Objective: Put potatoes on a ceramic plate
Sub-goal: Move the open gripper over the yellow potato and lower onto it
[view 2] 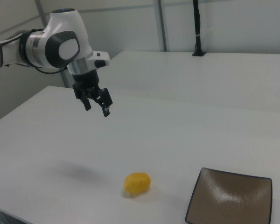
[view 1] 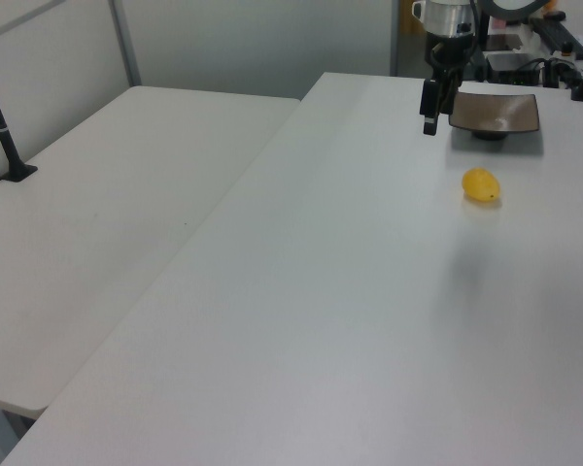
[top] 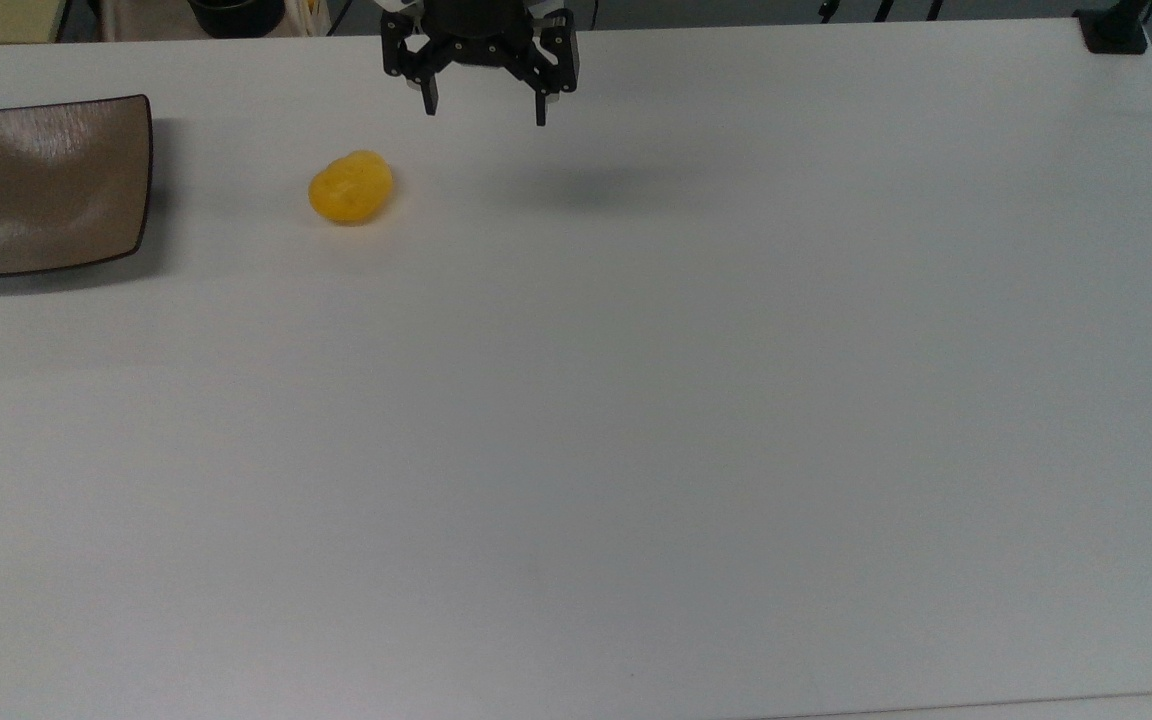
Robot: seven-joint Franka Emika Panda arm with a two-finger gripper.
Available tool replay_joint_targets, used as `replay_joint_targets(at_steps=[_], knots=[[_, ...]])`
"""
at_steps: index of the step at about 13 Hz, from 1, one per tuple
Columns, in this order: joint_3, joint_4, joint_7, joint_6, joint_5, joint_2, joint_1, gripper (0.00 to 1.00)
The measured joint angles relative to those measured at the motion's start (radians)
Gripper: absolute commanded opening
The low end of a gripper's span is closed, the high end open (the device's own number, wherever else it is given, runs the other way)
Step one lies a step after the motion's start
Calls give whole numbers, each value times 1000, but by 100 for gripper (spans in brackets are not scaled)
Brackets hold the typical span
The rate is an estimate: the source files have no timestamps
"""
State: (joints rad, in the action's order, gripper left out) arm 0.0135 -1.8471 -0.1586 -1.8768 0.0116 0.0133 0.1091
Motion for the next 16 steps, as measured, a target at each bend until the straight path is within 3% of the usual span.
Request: replay_joint_targets(at_steps=[9,16], knots=[[0,-30,-9,0,0,6,-28,100],[-6,-64,-105,0,3,21,-205,100]])
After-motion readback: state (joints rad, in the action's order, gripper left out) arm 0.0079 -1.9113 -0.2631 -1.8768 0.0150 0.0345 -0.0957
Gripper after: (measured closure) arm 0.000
